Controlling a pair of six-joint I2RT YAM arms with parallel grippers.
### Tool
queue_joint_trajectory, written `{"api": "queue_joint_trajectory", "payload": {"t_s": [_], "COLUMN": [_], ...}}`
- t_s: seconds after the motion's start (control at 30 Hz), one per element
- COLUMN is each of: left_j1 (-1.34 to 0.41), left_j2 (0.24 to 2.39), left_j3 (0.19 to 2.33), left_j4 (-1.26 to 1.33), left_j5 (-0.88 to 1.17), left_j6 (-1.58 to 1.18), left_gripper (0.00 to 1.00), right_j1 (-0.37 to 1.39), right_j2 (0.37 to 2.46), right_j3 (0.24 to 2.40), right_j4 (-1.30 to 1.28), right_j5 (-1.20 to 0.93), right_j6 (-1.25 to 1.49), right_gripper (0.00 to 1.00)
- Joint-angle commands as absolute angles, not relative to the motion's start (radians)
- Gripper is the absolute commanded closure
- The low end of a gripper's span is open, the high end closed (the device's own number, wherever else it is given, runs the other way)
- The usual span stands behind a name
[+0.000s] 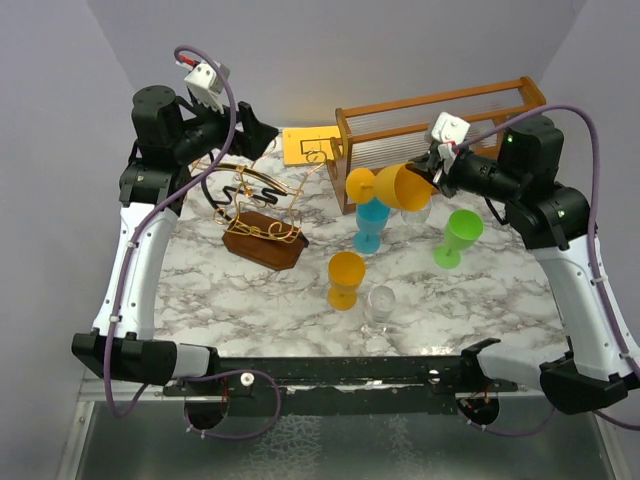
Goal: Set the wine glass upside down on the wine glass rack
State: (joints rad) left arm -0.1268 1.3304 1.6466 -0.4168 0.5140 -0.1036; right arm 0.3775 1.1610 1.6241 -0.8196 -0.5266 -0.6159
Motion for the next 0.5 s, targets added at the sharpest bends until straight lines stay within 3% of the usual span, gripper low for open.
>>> {"api": "queue_joint_trajectory", "payload": {"t_s": [0.0,0.47], "left_j1": [-0.13,-0.196], "left_j2": [1.348,1.389], "left_j3": [1.601,1.445], "left_j4": [-0.241,0.031], "left_j5": [0.778,0.91], "left_j6": [-0.35,-0.64], "left_gripper": [0.07,0.09], "right_j1": [0.382,0.382], "right_j2": [1.22,1.37], "right_j3": [1.707,1.867], "right_j4": [-0.634,-0.502], "right_j5": [-0.592,-0.614], "right_j6": [-0.409,-0.154], "right_gripper": [0.99,0.99]}}
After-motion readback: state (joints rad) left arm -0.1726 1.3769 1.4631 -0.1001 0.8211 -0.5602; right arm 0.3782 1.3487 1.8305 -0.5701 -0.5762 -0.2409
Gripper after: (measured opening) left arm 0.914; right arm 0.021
